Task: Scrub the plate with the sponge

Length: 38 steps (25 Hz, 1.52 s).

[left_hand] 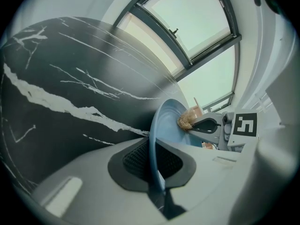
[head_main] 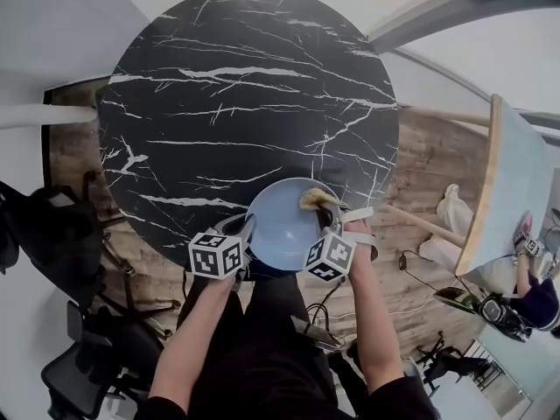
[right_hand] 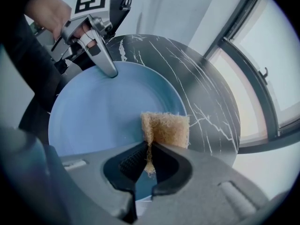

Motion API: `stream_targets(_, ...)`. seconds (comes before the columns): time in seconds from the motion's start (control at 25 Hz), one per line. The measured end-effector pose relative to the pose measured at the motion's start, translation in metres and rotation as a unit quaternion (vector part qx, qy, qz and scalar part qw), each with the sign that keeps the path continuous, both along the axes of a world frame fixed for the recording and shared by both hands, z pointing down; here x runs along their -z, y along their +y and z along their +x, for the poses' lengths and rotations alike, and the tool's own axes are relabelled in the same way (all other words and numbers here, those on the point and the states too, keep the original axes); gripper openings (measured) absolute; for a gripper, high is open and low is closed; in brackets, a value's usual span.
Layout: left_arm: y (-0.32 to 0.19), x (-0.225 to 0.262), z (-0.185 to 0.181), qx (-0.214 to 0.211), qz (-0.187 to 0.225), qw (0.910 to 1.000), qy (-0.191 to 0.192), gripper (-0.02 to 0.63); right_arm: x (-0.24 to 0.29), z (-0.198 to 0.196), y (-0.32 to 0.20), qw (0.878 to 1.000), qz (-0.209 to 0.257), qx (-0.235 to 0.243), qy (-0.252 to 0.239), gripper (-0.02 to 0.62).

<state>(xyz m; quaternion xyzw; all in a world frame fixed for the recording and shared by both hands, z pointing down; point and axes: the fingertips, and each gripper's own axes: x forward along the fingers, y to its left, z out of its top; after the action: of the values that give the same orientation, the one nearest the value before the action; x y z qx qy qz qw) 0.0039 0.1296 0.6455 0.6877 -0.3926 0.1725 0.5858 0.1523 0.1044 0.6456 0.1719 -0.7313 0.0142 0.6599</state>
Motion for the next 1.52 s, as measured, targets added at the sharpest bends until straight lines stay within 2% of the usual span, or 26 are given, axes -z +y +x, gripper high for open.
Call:
stream_targets(0.36, 0.000, -0.001, -0.001, 0.008, 0.000, 1.0000, 0.002, 0.018, -0.001, 0.013, 0.037, 0.998, -0.015, -0.065, 0.006, 0.023)
stream_targets(0.6, 0.000, -0.001, 0.000, 0.008, 0.001, 1.0000, 0.003, 0.020, -0.001, 0.016, 0.071, 0.991, -0.038, -0.125, 0.007, 0.023)
stream_targets(0.8, -0.002, -0.001, 0.001, 0.006, 0.003, 1.0000, 0.004, 0.021, -0.001, 0.008, 0.098, 0.985, -0.056, -0.161, 0.004, 0.023)
stream_targets(1.0, -0.002, -0.001, 0.001, 0.002, 0.002, 1.0000, 0.007, 0.021, -0.001, -0.018, 0.126, 0.975, -0.096, -0.200, -0.025, 0.023)
stream_targets(1.36, -0.002, -0.001, 0.002, -0.002, 0.001, 1.0000, 0.007, 0.023, -0.001, -0.067, 0.142, 0.963, -0.159, -0.203, -0.081, 0.023)
stream_targets(1.52, -0.001, -0.001, 0.002, -0.014, 0.003, 0.9999, 0.001, 0.020, 0.002, -0.083, 0.135, 0.959, -0.164, -0.200, -0.115, 0.024)
